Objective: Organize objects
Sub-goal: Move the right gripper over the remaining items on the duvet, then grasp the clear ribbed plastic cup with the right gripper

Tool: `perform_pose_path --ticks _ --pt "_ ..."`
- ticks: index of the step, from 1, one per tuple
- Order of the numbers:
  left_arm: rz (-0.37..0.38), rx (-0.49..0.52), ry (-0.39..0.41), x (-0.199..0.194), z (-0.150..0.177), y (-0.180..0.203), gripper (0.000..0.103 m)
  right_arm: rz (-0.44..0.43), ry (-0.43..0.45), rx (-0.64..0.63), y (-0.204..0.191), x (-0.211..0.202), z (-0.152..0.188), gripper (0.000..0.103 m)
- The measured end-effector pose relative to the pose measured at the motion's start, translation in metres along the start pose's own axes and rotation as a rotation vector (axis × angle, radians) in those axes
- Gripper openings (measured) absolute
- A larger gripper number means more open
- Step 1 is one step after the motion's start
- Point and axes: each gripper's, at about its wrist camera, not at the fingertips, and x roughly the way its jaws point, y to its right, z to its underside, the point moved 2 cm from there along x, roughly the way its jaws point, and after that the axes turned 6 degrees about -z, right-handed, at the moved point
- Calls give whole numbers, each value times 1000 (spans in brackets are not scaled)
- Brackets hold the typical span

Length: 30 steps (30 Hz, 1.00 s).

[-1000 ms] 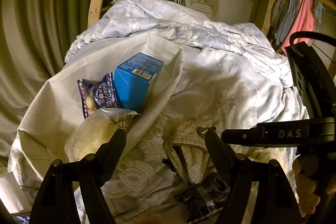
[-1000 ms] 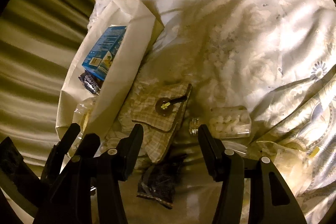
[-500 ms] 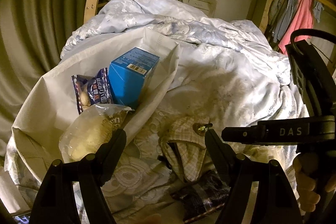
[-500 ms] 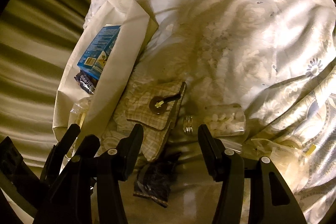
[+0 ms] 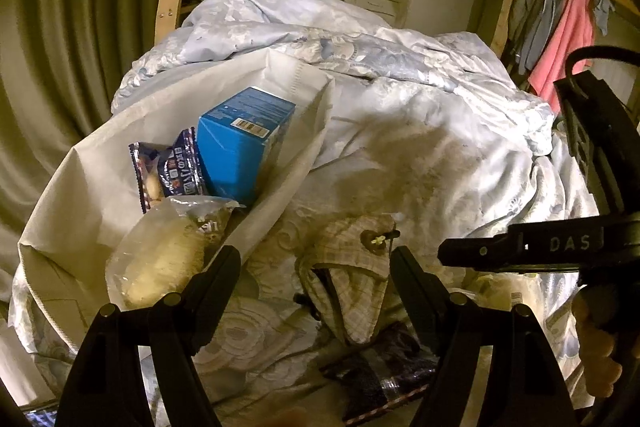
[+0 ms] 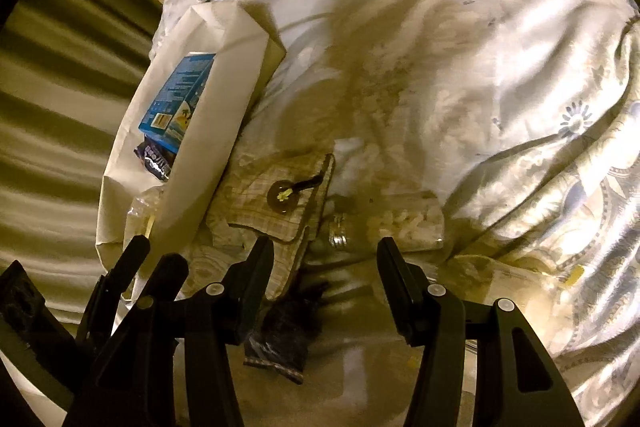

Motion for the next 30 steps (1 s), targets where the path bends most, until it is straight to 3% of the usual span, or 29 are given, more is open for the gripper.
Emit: perform_pose_path --ticks 11,17,23,30 --pt "8 32 -22 7 4 14 75 83 -10 29 18 -3 2 54" --pt "14 57 -71 19 9 19 75 201 -101 -125 19 4 17 54" --pt "45 57 -118 28 14 19 75 208 -184 -235 19 14 32 53" --pt "38 72 -151 36 19 22 75 158 -189 -208 29 23 24 54"
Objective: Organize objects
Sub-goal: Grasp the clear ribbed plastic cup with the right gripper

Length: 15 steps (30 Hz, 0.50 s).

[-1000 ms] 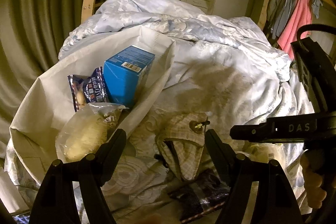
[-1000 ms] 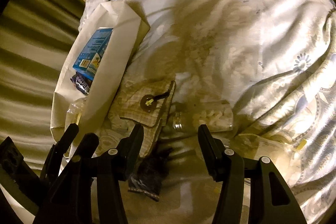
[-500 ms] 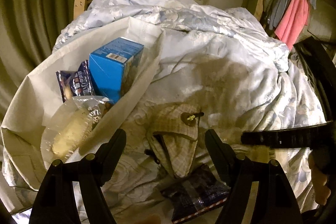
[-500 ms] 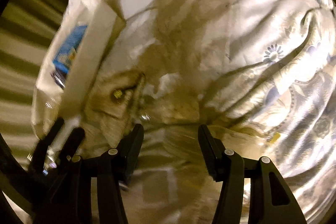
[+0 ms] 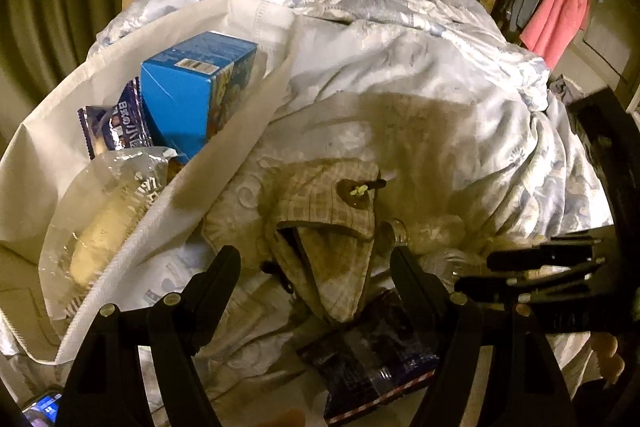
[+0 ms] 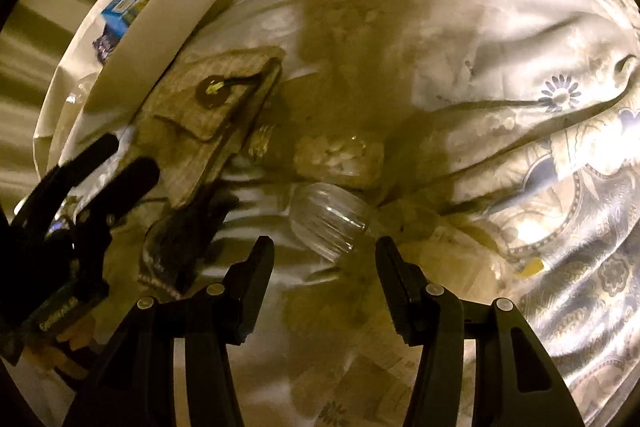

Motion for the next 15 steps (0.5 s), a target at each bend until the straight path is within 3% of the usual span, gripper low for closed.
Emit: perform_pose_path --ticks 6,11,15 --pt "-14 15 -27 6 2 1 75 7 27 8 7 6 -6 56" --pt "-19 20 -44 12 3 0 75 99 7 -47 3 18 -4 60" --pt "-28 15 -67 21 5 -2 75 240 -54 -158 -14 35 3 71"
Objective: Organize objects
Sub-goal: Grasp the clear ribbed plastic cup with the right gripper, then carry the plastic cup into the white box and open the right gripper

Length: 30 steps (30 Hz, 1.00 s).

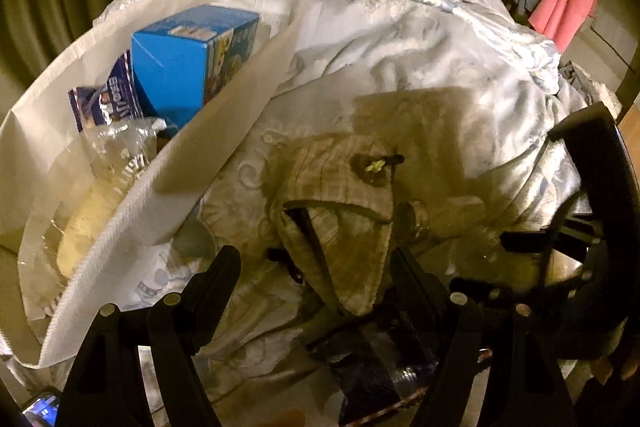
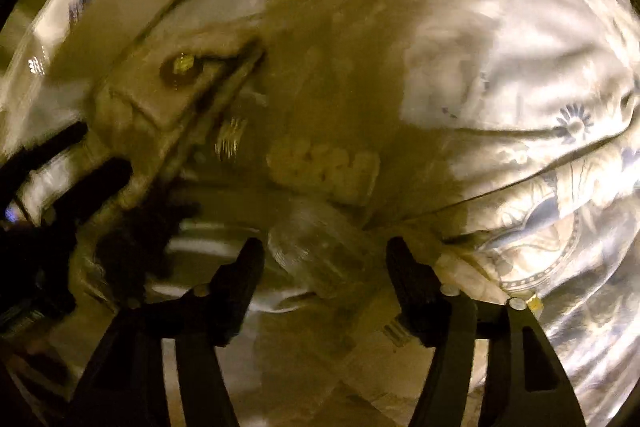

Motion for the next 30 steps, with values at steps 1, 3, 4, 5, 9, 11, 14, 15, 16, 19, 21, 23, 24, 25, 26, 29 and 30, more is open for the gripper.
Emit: perform_pose_path --ticks 1,3,4,5,9,11,14,15,16,19,21,23,24,25,26,29,30 --pt "-8 1 -4 2 1 0 75 10 -12 -10 -3 4 -1 71" --pt "-23 -1 -10 5 2 -2 75 -27 -40 16 1 13 -5 70" --pt "-23 -4 -11 6 1 -2 75 -50 -39 40 5 13 -7 70" --pt "-20 -10 -9 5 1 -4 75 -82 -26 77 12 11 -8 65" --pt "-7 -30 25 -1 -1 -10 75 -262 97 269 52 -13 -10 44" --pt "3 -38 44 -5 -2 -11 75 -328 173 333 65 -27 -8 44" --pt "14 -52 72 -9 -3 -12 75 -443 312 405 80 -57 -5 44" --pt "17 -53 84 -12 -4 -12 75 -489 356 410 80 -66 -4 44" --pt "19 -54 95 -14 -5 -12 75 -525 388 411 80 -72 -3 44" --pt "23 -62 130 -23 -7 -14 75 -679 487 389 65 -99 -11 44" --pt "33 -78 160 -30 -8 -17 75 -747 523 373 55 -105 -7 44" --pt "51 -100 188 -37 -10 -22 75 -766 544 351 37 -103 -14 44" --pt "59 -112 202 -41 -11 -25 75 -768 553 339 29 -103 -18 44" --pt "64 -122 215 -45 -11 -28 75 -770 558 333 10 -108 -23 44" --pt "66 -135 233 -50 -12 -33 75 -776 563 327 6 -108 -23 44" --pt "73 -159 271 -61 -13 -44 75 -789 588 301 -12 -107 -29 44" --pt "65 -166 282 -64 -13 -48 75 -789 598 278 -21 -108 -32 44"
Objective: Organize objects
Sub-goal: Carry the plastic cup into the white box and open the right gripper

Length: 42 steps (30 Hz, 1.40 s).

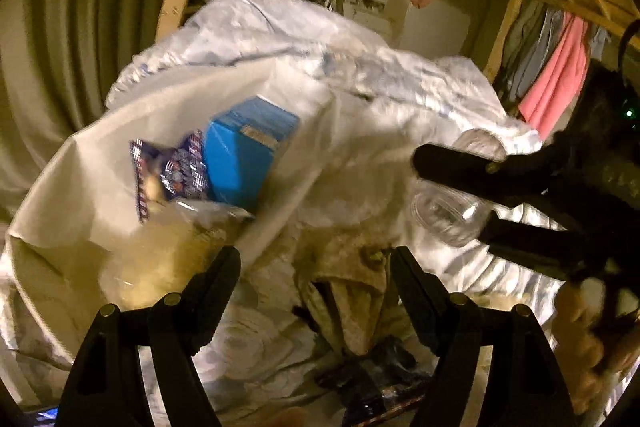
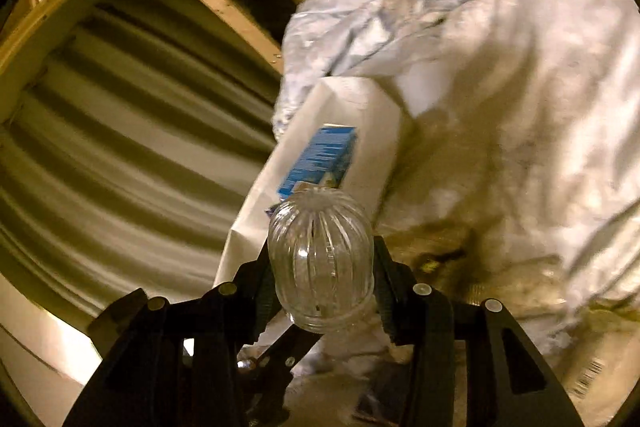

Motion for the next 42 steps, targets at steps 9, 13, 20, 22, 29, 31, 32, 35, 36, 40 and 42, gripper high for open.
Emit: perform_pose_path --ticks 9,13,20,22,29,31,32,35,36,40,42 --pt "-183 -43 57 -17 -7 -47 75 19 -20 -178 -50 58 12 44" --pt "-217 -83 50 -13 -6 -67 75 80 -40 -237 -65 84 15 44" --pt "-269 -101 33 -4 -3 -83 75 150 -87 -318 -73 119 21 44" --pt "-277 -99 32 -3 -2 -83 75 159 -91 -328 -71 125 22 44" --pt "-287 -89 11 5 1 -83 75 180 -101 -334 -62 134 24 44" --pt "-294 -84 10 6 2 -82 75 183 -103 -335 -60 134 26 44" --pt "-295 -83 10 6 2 -82 75 179 -101 -335 -60 133 26 44" --pt "-291 -88 8 8 1 -82 75 159 -86 -321 -60 130 25 46" --pt "-291 -88 8 8 1 -82 75 141 -72 -304 -59 128 24 48" --pt "-291 -111 22 3 0 -87 75 -11 -1 -173 -52 114 15 59" --pt "-287 -128 32 -1 -1 -90 75 -51 41 -130 -49 106 11 65"
